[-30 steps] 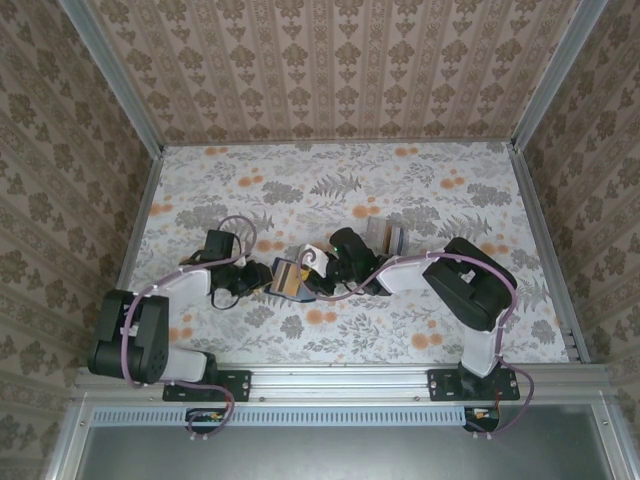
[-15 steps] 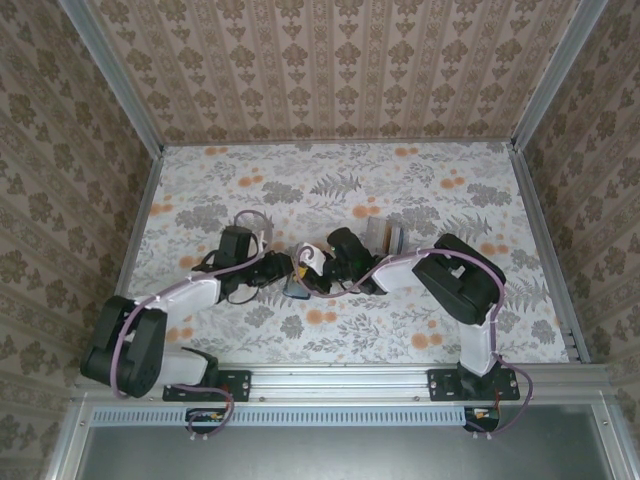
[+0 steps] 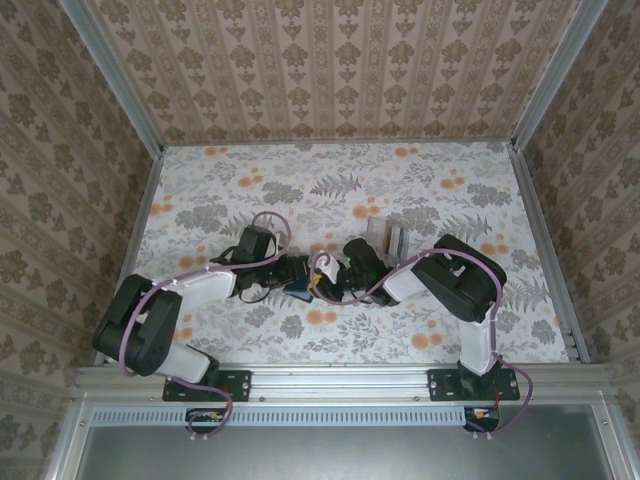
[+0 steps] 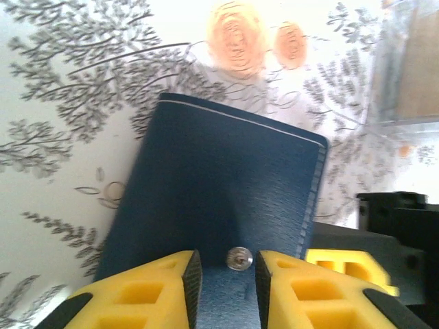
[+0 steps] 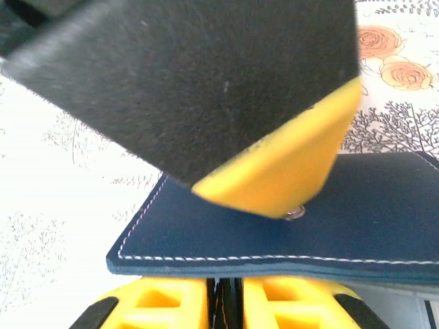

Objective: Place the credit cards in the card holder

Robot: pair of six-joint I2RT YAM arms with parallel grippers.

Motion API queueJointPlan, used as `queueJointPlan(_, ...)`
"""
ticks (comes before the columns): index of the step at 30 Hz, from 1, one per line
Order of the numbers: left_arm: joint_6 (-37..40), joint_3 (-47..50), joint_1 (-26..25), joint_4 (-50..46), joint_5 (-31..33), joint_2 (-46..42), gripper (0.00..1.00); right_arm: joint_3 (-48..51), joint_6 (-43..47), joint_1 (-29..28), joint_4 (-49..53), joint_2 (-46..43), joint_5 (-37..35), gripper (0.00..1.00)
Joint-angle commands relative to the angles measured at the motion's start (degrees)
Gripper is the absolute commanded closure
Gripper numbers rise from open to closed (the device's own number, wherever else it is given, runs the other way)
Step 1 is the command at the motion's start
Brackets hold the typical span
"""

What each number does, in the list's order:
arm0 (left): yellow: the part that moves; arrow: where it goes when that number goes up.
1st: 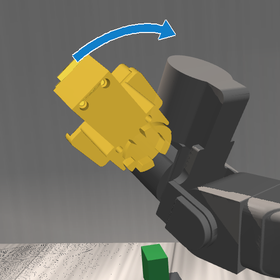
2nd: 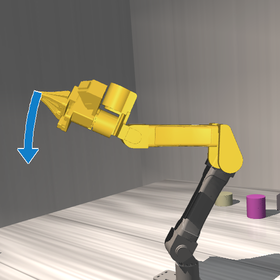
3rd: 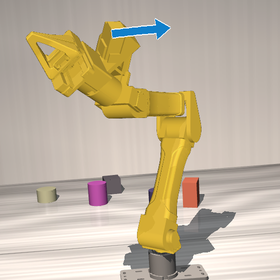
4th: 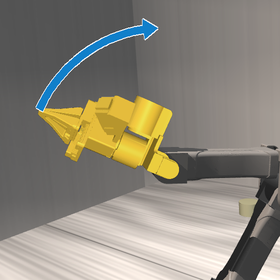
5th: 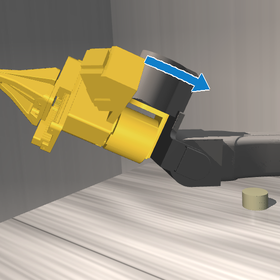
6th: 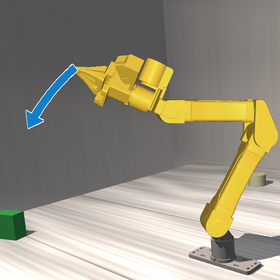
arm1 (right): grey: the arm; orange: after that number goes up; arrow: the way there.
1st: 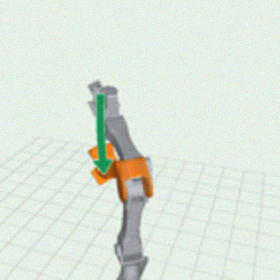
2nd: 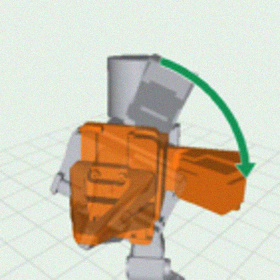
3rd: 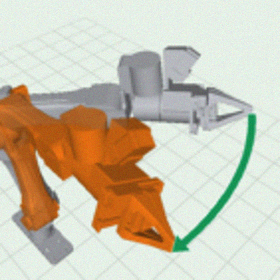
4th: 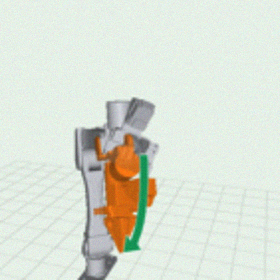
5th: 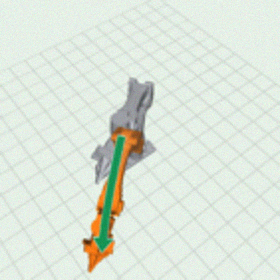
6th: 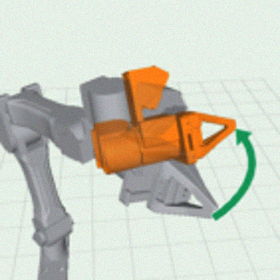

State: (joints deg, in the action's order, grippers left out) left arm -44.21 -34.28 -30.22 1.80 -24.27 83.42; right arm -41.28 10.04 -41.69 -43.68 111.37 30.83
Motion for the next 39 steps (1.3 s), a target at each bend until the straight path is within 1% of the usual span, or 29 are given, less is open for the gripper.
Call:
queueJointPlan(1, 1.99, -0.13, -0.46, -5.76, 4.44, 2.01, 0.72, 2.49, -1.51, 0.54, -5.9, -2.2, -0.16, 0.81)
queueJointPlan(7, 3.26, -0.45, -1.06, -6.35, 5.31, 3.41, 0.72, 7.78, -3.04, 1.25, -13.63, -3.17, -2.81, 0.81)
queueJointPlan(11, 3.47, -0.42, -1.64, -6.17, 4.93, 3.7, 0.72, 10.07, -5.42, 2.05, -18.48, -3.37, -2.55, 0.8)
queueJointPlan(15, 4.46, -1.69, -1.86, -6.7, 3.27, 4.45, 0.72, 9.56, -5.44, 2.14, -17.49, -3.62, -1.61, 0.77)
queueJointPlan(18, 4.77, -2.23, -1.78, -6.37, 1.15, 3.26, 0.71, 8.54, -5.82, 2.19, -17.37, -3.19, -0.61, 0.76)
queueJointPlan(21, 6.75, -3.81, -1.2, -8.66, -1.51, 1.38, 0.68, 8.13, -6.73, 2.4, -17.68, -3.18, -0.81, 0.64)
queueJointPlan(25, 9.36, -4.9, -0.37, -12.37, -3.12, -2.74, 0.62, 10.36, -8.46, 3.58, -17.94, -5.63, -0.57, 0.47)
queueJointPlan(27, 11.17, -5.79, -0.37, -13.47, -4.1, -3.01, 0.6, 11.9, -8.61, 4.06, -17.67, -7.56, -0.6, 0.41)
queueJointPlan(29, 12.36, -6.67, -0.37, -15.98, -2.88, -2.16, 0.6, 13.25, -9.27, 4.38, -17.22, -9.72, -0.68, 0.35)
queueJointPlan(30, 12.26, -6.11, -0.28, -15.75, -2.5, -1.74, 0.6, 13.52, -9.55, 4.45, -16.38, -11.01, -0.57, 0.33)
queueJointPlan(33, 11.78, -5.06, -0.21, -11.43, -6.65, 0.14, 0.6, 15.17, -10.16, 4.58, -16.07, -14.2, -1.92, 0.34)
queueJointPlan(37, 13.6, -7.73, -0.37, -13.73, -7.02, 2.82, 0.59, 16.88, -11.35, 5.04, -15.69, -19.11, -3.05, 0.36)
queueJointPlan(39, 13.88, -8.4, -0.45, -13.18, -7.64, 4.57, 0.61, 17.23, -11.13, 5.26, -14.24, -21.63, -3.55, 0.36)
